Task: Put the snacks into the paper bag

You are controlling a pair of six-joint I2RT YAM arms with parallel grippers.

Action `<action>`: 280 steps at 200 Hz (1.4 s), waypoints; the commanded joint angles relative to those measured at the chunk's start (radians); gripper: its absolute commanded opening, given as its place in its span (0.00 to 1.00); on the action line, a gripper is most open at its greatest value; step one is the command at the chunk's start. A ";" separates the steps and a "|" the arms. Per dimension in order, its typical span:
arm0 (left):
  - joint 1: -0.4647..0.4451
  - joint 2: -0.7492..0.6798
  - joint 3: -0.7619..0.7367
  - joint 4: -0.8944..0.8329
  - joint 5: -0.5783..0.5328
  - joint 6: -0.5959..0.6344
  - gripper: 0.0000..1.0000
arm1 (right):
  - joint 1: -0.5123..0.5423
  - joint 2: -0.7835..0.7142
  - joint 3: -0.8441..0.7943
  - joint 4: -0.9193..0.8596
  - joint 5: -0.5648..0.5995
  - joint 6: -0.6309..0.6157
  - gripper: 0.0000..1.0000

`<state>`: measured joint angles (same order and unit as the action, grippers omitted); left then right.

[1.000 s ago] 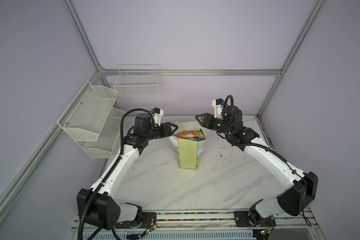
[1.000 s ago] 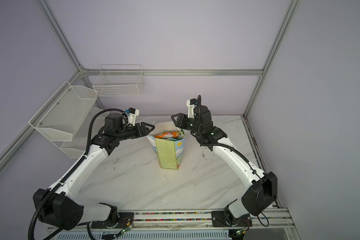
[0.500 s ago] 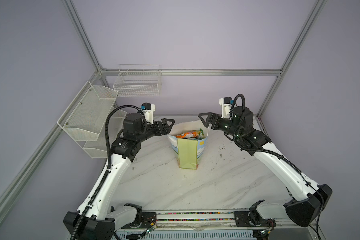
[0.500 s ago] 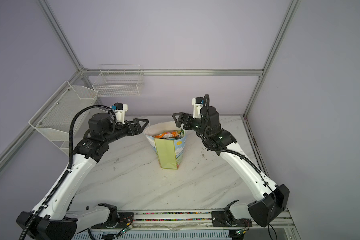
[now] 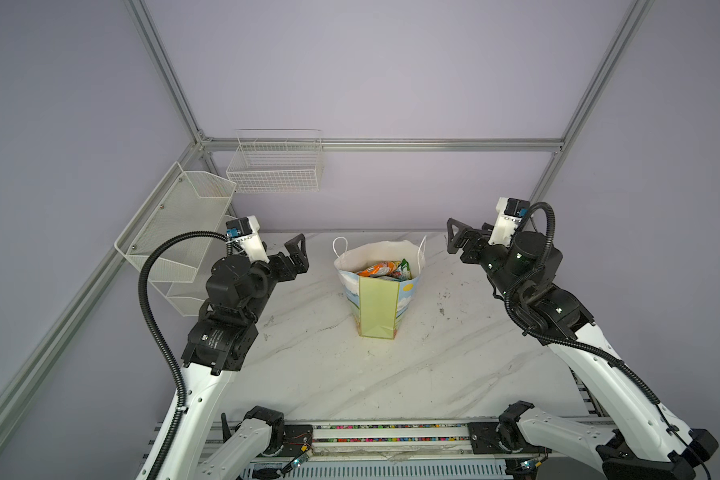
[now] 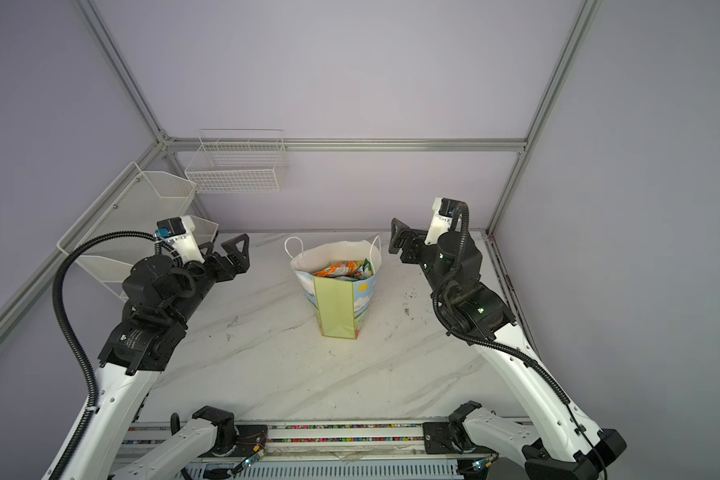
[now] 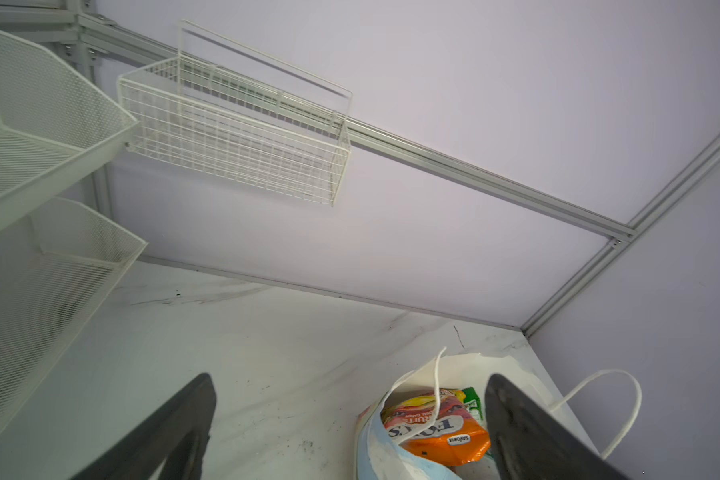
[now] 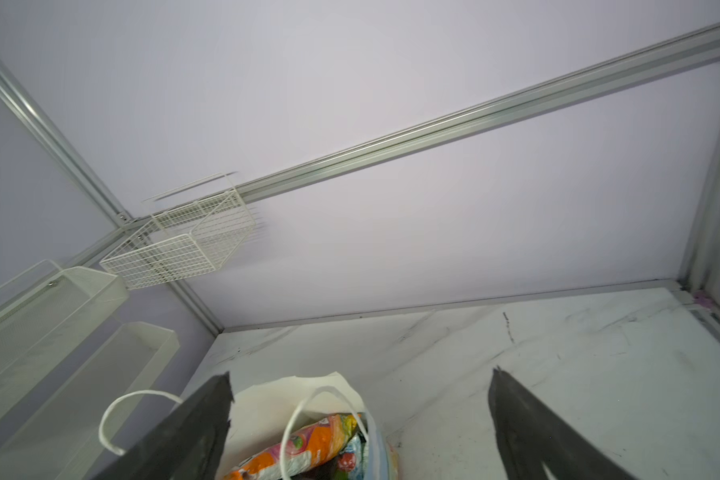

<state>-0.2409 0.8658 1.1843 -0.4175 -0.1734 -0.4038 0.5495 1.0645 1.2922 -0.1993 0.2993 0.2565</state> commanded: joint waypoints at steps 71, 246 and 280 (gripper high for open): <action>0.005 -0.099 -0.365 0.136 -0.362 0.136 1.00 | -0.003 -0.430 -0.681 0.453 0.343 -0.203 0.86; -0.072 0.048 -0.871 0.459 -0.756 0.089 1.00 | -0.002 -0.574 -1.143 0.563 0.600 -0.122 0.92; -0.074 0.055 -0.884 0.527 -0.762 0.111 1.00 | -0.003 -0.575 -1.184 0.700 0.597 -0.215 0.92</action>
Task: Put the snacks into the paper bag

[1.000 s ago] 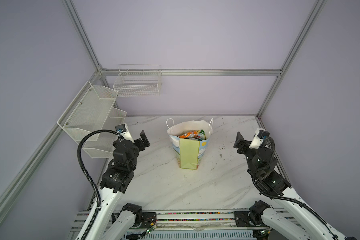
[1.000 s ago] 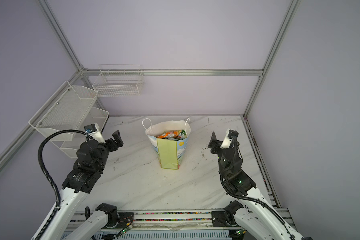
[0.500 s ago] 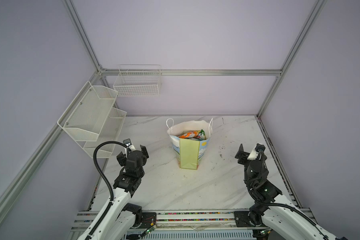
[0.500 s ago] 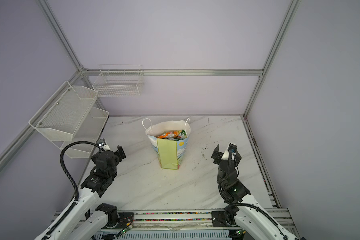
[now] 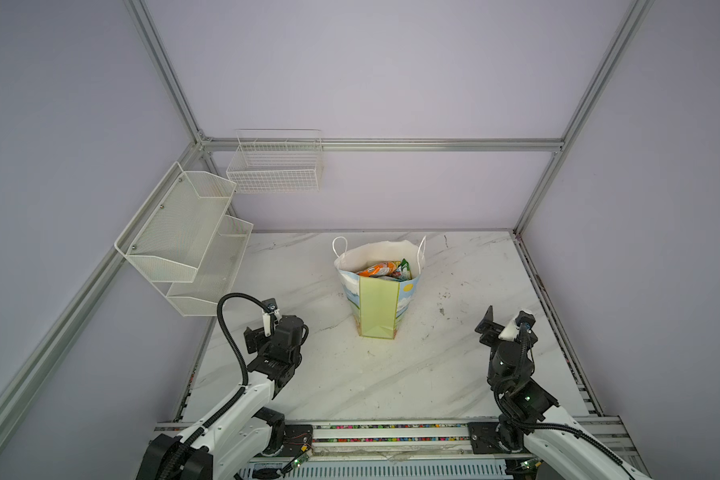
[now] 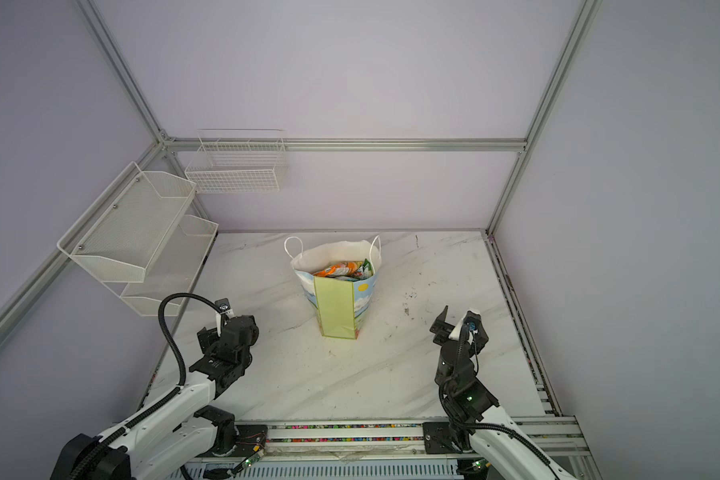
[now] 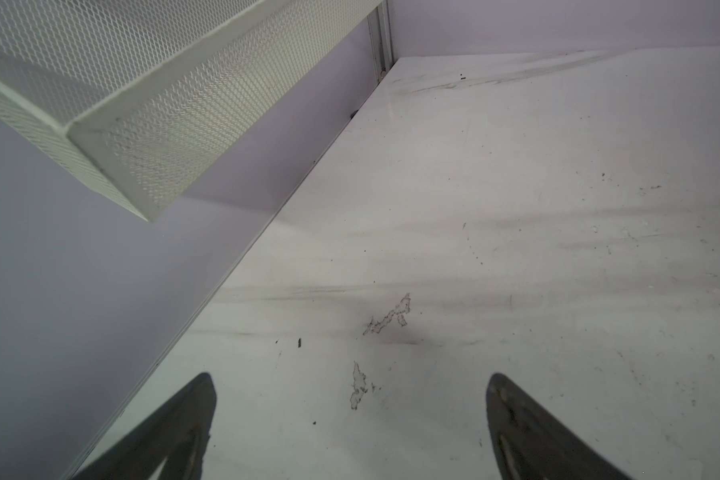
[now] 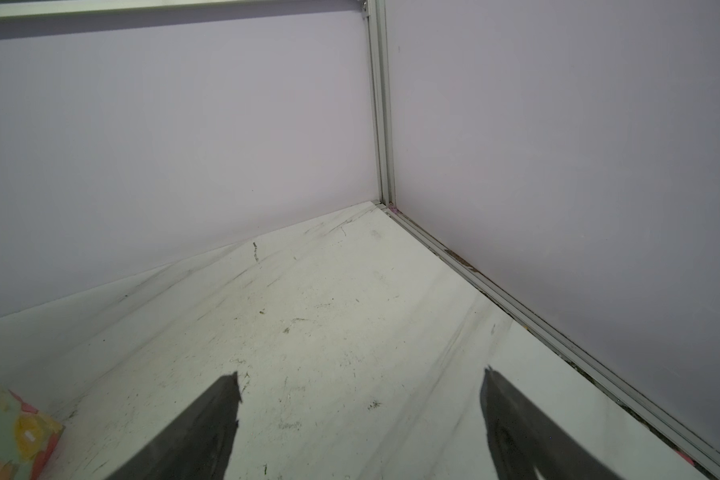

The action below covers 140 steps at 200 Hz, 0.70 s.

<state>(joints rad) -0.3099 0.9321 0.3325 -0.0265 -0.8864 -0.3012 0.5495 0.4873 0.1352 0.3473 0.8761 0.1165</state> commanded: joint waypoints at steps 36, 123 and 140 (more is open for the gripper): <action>-0.004 -0.024 -0.083 0.297 -0.017 0.081 1.00 | -0.002 0.083 -0.066 0.352 0.015 -0.133 0.92; 0.003 0.137 -0.174 0.819 -0.040 0.261 1.00 | -0.135 0.407 -0.101 0.771 -0.139 -0.145 0.90; 0.006 0.198 -0.181 0.926 -0.046 0.275 1.00 | -0.176 0.471 -0.095 0.827 -0.175 -0.135 0.90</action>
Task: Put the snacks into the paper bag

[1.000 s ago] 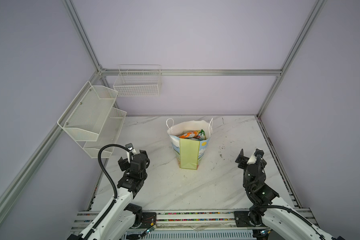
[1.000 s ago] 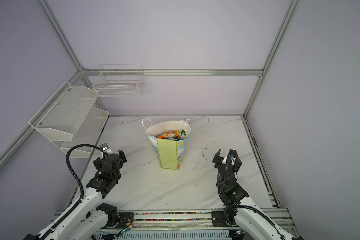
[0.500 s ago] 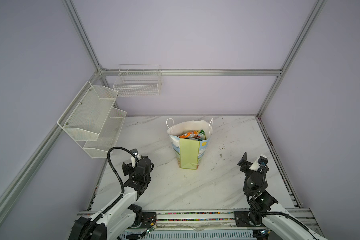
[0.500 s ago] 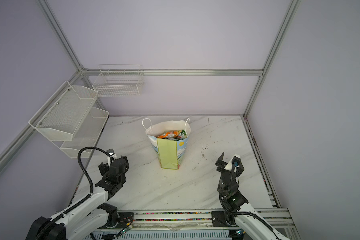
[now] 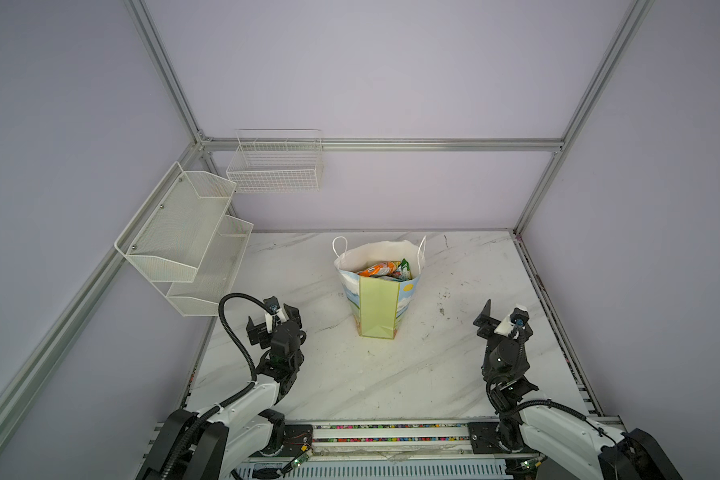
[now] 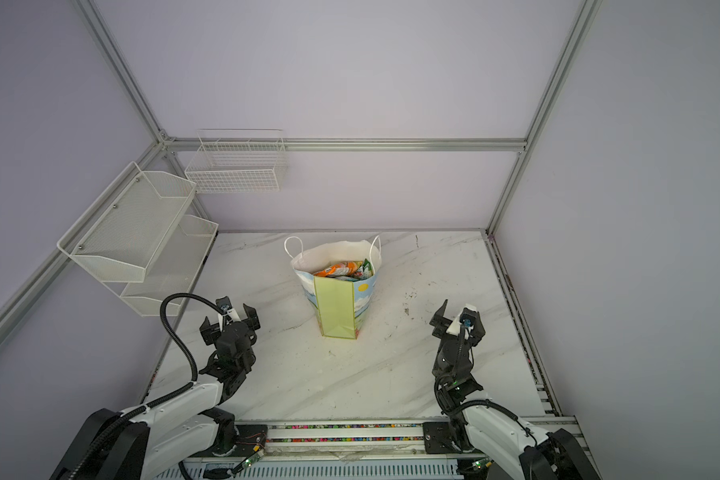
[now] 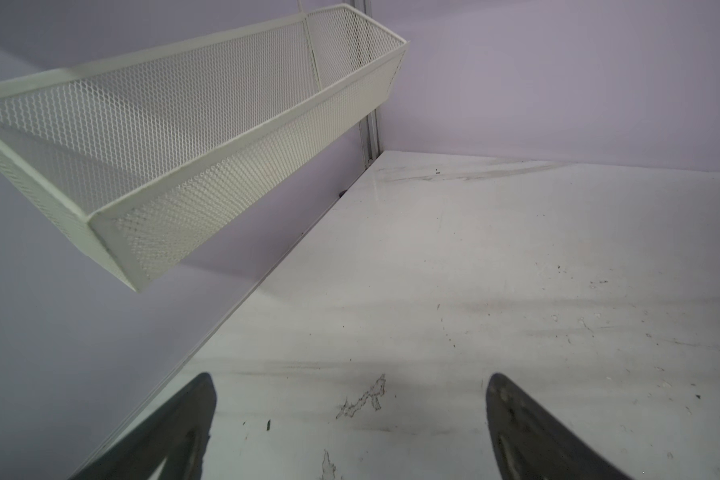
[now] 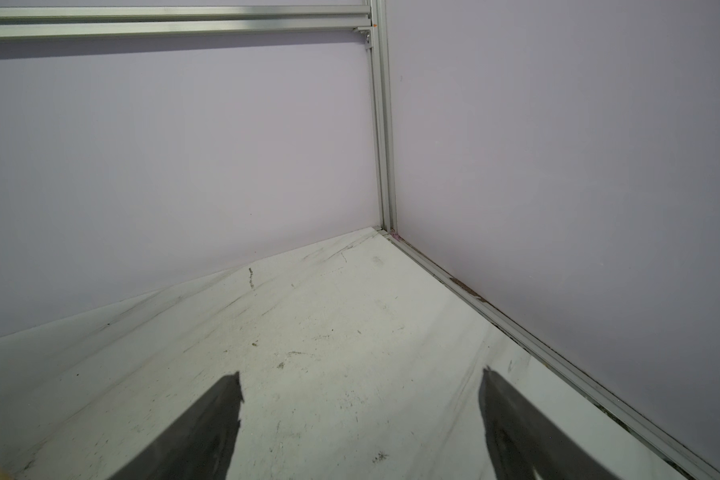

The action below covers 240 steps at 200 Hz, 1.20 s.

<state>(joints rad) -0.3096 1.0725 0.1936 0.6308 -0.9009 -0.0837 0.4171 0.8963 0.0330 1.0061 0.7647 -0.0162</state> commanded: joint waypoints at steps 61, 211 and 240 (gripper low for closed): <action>0.012 0.270 -0.039 0.594 -0.024 0.139 1.00 | -0.110 0.352 0.058 0.399 -0.156 -0.020 0.87; 0.049 0.485 -0.063 0.875 0.133 0.175 1.00 | -0.152 0.943 0.172 0.862 -0.412 -0.135 0.97; 0.033 0.510 -0.048 0.874 0.201 0.236 1.00 | -0.153 0.950 0.181 0.863 -0.489 -0.183 0.97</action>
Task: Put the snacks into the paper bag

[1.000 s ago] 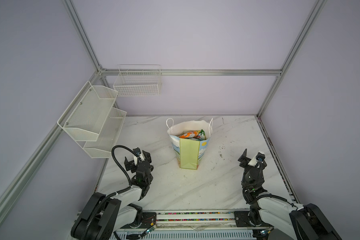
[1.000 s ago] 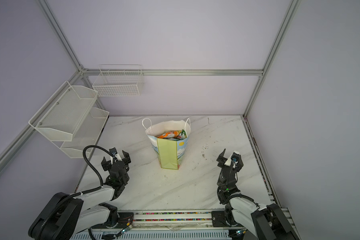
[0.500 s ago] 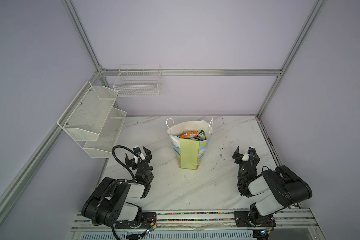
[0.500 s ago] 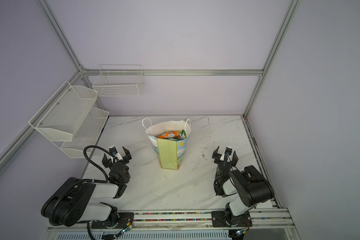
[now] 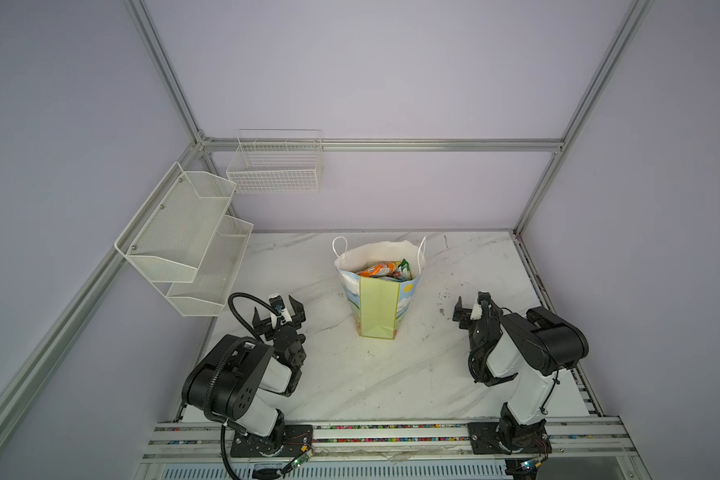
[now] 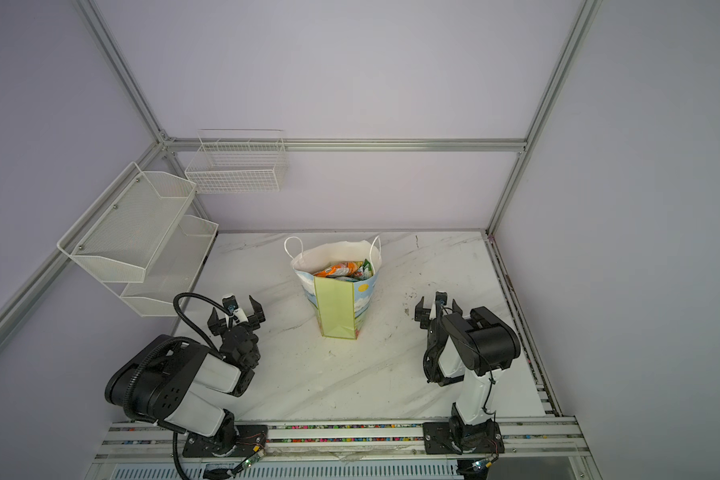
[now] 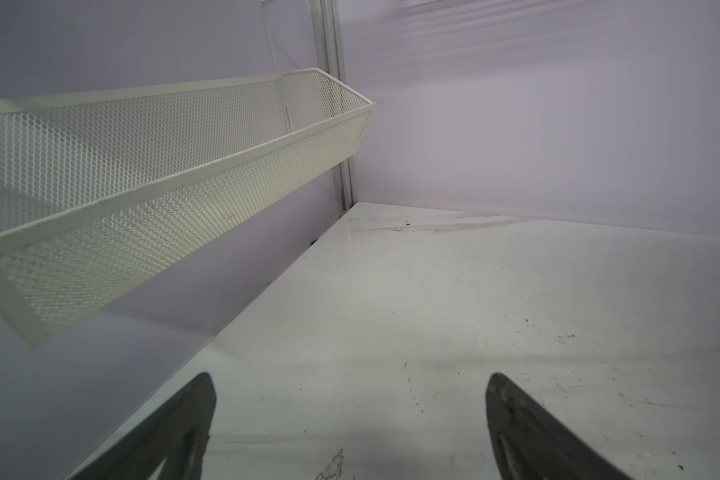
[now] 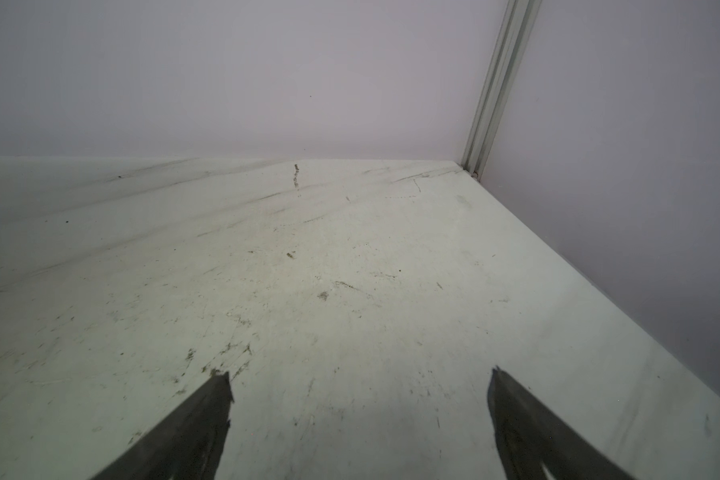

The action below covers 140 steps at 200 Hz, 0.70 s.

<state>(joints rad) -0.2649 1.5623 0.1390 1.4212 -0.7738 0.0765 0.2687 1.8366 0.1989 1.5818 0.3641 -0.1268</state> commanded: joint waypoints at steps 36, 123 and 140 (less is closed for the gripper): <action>-0.042 0.042 0.015 0.084 0.152 0.154 1.00 | -0.004 0.016 0.021 0.288 -0.108 -0.086 0.97; -0.035 0.074 0.048 0.082 0.146 0.167 1.00 | -0.039 0.001 0.103 0.149 -0.053 -0.022 0.97; -0.028 0.076 0.051 0.081 0.155 0.165 1.00 | -0.060 -0.020 0.153 0.032 -0.049 -0.004 0.97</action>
<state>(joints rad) -0.3031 1.6367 0.1440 1.4208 -0.6376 0.2234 0.2363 1.8542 0.2909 1.5879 0.2935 -0.1593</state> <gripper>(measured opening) 0.997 0.974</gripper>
